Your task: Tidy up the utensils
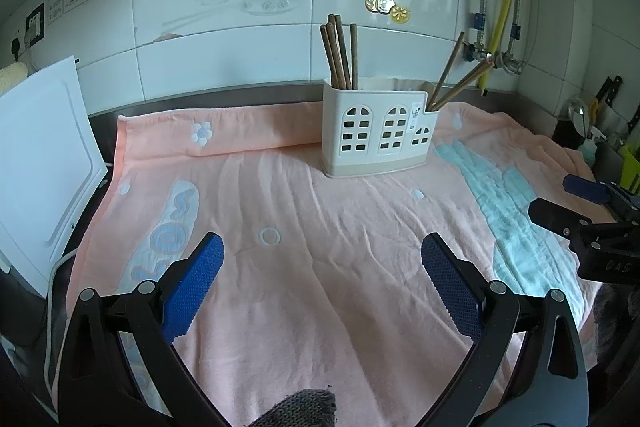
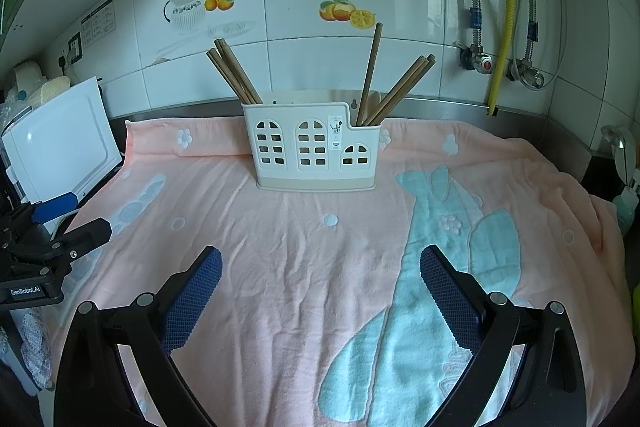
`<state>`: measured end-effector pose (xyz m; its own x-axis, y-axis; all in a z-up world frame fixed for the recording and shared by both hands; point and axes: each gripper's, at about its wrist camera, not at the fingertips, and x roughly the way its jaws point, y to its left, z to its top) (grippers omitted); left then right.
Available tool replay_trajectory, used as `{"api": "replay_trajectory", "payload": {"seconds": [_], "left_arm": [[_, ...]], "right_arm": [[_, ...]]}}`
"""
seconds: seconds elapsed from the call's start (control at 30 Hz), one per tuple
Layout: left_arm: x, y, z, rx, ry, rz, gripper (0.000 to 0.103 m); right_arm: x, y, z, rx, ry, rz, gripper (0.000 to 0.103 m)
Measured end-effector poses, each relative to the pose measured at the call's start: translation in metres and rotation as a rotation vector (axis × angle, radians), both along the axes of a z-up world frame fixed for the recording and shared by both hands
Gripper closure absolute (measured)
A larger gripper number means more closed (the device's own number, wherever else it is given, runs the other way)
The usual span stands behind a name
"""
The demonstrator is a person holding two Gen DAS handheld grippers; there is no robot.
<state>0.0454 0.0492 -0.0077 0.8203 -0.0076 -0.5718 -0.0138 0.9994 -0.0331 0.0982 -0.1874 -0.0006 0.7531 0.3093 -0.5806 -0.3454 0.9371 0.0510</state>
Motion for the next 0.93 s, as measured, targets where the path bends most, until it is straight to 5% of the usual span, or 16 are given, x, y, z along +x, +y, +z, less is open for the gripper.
{"api": "replay_trajectory", "payload": {"seconds": [0.93], "left_arm": [[0.0020, 0.0075, 0.0019, -0.017, -0.011, 0.028, 0.005]], "right_arm": [[-0.0004, -0.0005, 0.0019, 0.002, 0.003, 0.002, 0.007]]}}
